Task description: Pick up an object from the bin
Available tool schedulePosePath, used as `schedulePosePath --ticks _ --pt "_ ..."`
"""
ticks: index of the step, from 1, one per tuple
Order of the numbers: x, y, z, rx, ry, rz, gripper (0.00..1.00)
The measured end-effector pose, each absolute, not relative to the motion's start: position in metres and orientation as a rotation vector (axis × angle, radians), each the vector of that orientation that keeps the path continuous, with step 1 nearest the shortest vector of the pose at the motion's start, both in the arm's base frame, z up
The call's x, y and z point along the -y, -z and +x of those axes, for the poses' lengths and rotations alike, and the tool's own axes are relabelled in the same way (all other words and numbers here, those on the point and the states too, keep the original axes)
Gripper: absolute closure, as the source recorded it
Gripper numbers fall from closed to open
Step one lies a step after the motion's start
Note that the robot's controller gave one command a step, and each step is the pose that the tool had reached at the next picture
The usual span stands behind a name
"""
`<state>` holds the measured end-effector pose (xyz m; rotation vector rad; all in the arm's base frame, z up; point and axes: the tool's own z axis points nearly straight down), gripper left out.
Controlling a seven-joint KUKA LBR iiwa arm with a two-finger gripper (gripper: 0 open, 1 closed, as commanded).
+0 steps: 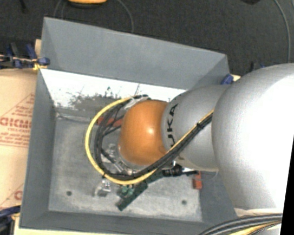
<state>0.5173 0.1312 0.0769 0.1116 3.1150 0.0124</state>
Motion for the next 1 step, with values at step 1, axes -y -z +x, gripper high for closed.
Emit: schedulePosePath --ticks 1 --pt "-0.0576 -0.0786 0.5465 -3.116 -0.022 0.401 1.00"
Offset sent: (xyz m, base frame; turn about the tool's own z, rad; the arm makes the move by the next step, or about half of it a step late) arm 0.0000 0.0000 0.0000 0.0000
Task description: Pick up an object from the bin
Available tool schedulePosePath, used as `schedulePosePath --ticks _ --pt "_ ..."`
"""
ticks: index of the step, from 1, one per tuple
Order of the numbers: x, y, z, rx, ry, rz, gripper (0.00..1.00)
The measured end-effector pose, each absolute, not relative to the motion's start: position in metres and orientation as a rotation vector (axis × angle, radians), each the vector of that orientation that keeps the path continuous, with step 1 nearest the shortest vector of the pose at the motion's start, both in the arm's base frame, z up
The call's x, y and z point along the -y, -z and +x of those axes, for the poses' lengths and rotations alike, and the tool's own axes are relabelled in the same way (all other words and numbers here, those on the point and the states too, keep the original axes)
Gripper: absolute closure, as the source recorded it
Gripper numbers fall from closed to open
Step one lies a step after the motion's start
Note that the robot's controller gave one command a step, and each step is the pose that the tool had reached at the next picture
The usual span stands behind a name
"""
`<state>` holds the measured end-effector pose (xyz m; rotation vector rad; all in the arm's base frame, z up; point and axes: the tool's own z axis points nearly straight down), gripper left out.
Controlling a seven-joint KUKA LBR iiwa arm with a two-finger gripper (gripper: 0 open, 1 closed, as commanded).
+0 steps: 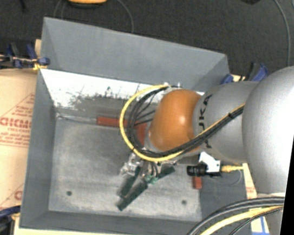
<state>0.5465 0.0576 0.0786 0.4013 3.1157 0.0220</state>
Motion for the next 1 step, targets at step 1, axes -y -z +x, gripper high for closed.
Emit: schedulePosePath --ticks 1 --pt "-0.0574 -0.0786 0.5466 -3.115 -0.022 0.403 1.00"
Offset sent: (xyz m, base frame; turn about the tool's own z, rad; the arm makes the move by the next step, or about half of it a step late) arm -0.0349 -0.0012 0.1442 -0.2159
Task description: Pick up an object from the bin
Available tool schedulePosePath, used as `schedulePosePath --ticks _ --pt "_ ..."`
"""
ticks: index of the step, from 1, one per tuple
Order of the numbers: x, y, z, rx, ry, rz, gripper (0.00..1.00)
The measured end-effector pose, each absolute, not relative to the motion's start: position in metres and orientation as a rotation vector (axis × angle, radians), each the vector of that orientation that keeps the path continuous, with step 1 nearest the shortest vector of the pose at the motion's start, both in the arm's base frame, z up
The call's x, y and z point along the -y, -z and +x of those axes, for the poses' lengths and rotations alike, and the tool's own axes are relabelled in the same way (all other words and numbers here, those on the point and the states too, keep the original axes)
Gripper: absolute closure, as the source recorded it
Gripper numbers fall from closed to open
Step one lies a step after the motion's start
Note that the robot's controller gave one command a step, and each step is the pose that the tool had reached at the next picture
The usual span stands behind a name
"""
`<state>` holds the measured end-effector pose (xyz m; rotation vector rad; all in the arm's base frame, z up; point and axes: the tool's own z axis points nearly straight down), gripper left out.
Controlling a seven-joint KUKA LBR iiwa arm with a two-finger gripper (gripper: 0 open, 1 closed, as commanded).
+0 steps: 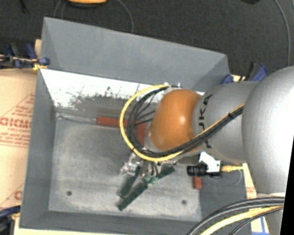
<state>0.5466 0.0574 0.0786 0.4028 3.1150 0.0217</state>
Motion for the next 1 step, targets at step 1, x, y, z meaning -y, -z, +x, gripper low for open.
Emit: schedulePosePath --ticks 1 --pt "-0.0525 -0.1055 0.5346 -3.128 -0.002 0.313 1.00"
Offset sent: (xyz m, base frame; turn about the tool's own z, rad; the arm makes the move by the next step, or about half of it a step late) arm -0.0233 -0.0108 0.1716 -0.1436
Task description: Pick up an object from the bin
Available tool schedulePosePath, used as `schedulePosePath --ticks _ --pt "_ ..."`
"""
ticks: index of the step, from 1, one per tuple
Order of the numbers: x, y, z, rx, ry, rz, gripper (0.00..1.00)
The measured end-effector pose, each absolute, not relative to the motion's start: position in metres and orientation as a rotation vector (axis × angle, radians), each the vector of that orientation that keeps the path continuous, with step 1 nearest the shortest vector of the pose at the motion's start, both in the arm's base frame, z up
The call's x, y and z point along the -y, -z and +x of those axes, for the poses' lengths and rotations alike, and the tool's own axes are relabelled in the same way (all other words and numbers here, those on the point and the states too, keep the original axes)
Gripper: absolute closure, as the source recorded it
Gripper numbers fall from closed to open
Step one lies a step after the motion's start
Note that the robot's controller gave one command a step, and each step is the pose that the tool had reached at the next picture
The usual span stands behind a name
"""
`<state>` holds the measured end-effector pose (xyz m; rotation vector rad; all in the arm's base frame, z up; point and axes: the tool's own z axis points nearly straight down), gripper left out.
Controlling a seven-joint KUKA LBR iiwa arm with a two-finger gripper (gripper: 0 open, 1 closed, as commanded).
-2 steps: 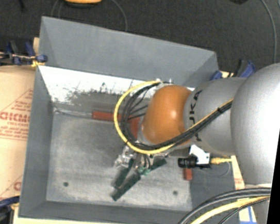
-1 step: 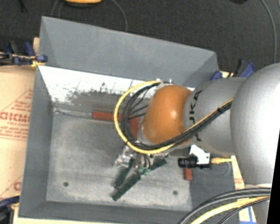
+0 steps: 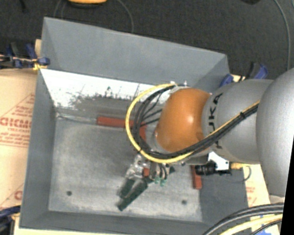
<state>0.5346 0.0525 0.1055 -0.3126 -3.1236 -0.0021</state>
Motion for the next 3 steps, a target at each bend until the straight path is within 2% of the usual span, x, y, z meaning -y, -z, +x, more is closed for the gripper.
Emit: schedulePosePath --ticks 1,2,3 --pt "-0.049 -0.172 0.530 3.130 -0.002 -0.246 1.00" --pt "-0.004 -0.210 0.543 3.116 0.002 -0.436 1.00" --pt "-0.006 -0.246 0.520 3.096 -0.004 -0.540 1.00"
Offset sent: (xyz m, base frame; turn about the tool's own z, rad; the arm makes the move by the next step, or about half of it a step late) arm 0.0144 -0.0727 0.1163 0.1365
